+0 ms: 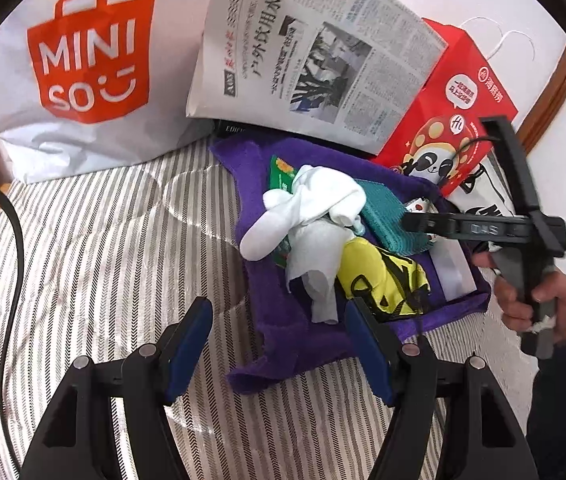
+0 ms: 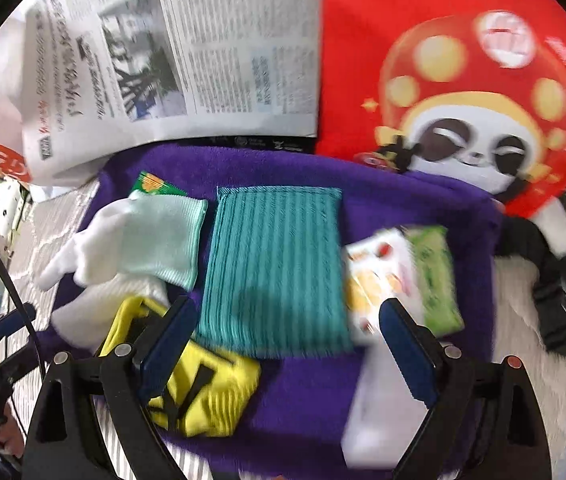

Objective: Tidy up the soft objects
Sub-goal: 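Grasp one black strap piece with the right gripper while the left gripper reaches toward the other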

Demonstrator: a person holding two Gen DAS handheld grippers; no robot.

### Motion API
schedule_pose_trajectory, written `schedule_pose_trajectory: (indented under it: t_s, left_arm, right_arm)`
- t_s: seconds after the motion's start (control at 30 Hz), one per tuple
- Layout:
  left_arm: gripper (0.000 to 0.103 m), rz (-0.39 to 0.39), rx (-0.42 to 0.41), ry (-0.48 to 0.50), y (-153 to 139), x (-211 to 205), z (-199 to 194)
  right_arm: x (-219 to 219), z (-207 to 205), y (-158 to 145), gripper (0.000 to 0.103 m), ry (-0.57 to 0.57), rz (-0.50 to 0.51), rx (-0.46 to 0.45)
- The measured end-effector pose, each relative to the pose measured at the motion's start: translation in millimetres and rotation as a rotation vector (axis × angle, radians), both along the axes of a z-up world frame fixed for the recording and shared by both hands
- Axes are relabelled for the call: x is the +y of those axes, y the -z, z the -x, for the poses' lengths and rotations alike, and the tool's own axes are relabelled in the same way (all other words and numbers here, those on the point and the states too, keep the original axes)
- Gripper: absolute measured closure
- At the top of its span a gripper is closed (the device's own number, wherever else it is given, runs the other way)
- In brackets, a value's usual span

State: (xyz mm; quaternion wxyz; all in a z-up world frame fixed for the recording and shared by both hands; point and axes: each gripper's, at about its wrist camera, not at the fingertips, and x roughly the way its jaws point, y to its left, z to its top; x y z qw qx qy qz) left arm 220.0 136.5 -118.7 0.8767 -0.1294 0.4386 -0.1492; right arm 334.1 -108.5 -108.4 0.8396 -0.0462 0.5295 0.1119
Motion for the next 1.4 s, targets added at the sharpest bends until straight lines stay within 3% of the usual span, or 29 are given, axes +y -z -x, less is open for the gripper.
schedule_pose_trajectory:
  t_s: [0.33, 0.47, 0.57, 0.7, 1.03, 1.27, 1.3, 1.4]
  left_arm:
    - [0.036, -0.033, -0.033, 0.085, -14.1, -26.3, 9.0]
    - [0.036, -0.052, -0.036, 0.086, -23.1, -41.2, 14.2]
    - [0.036, -0.026, -0.029, 0.111, -26.7, -53.0, 24.6]
    - [0.036, -0.027, -0.018, 0.152, -30.9, -69.3, 43.1]
    - [0.036, -0.065, -0.007, 0.145, -34.5, -78.7, 79.7]
    - [0.036, -0.072, 0.037, 0.142, -25.1, -89.2, 82.0]
    - [0.036, -0.075, 0.043, 0.148, -23.7, -92.1, 82.0]
    - [0.036, -0.09, 0.052, 0.165, -20.8, -99.4, 85.4]
  right_arm:
    - [-72.4, 128.5, -30.6, 0.011, 0.086, -0.004, -0.078]
    - [-91.4, 181.4, -12.4, 0.012, 0.083, 0.081, -0.1]
    - [-93.6, 198.0, 7.6, 0.016, 0.041, 0.105, -0.076]
    - [-90.0, 207.5, 37.6, 0.027, -0.024, 0.113, -0.041]
    - [-76.0, 192.2, 54.6, 0.025, -0.164, 0.14, -0.107]
    - [-68.5, 172.5, 56.8, 0.026, -0.214, 0.059, -0.11]
    - [-69.7, 172.9, 56.7, 0.031, -0.219, 0.041, -0.111]
    - [-75.9, 184.1, 50.7, 0.077, -0.222, 0.01, -0.102]
